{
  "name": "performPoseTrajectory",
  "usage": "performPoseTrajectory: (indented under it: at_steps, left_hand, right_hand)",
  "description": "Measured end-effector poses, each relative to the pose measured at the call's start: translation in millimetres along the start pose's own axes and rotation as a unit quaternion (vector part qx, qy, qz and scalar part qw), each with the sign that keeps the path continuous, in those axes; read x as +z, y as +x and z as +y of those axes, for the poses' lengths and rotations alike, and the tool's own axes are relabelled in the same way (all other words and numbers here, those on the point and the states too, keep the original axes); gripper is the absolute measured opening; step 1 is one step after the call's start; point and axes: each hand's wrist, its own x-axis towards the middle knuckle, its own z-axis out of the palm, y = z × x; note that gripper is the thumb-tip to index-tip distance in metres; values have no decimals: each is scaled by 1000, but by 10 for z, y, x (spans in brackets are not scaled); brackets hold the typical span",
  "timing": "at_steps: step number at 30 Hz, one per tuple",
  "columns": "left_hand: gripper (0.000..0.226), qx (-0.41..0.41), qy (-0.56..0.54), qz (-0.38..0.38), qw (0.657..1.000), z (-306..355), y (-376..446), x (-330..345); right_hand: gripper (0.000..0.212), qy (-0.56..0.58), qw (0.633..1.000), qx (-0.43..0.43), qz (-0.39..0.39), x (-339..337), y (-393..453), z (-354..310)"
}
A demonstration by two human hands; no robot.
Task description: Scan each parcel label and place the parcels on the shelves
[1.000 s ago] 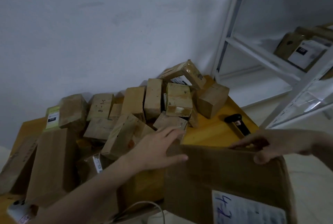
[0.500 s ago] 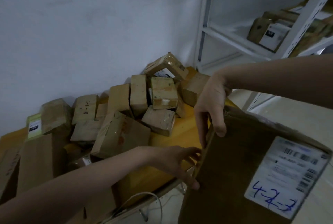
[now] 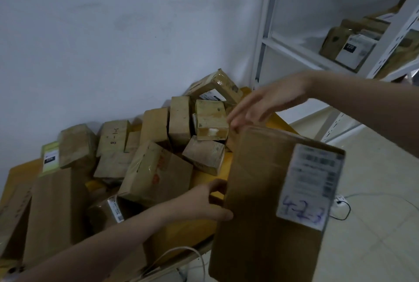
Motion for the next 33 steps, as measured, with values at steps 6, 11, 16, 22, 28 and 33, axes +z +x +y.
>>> performPoseTrajectory:
  at_steps: [6, 11, 16, 22, 28, 33]
  left_hand:
    - [64, -41, -125, 141, 981, -280, 13, -276]
    - [76, -74, -240, 241, 937, -392, 211, -379]
    - [80, -65, -299, 277, 911, -373, 483, -420]
    - [108, -51, -321, 311, 893, -541, 701, -383]
    - [110, -57, -349, 311, 882, -642, 842, -218]
    - [97, -56, -325, 303, 894, -582, 908, -162]
  right_hand:
    - [18, 224, 899, 103, 363, -141, -89, 1325]
    - [29, 248, 865, 226, 372, 143, 355, 2253]
    - [31, 195, 896, 228, 326, 167, 833, 2701]
    - [44, 209, 900, 216, 315, 23, 1290, 3470]
    - [28, 232, 886, 269, 298, 39, 1419, 3808]
    - [14, 250, 884, 237, 315, 203, 1322, 3581]
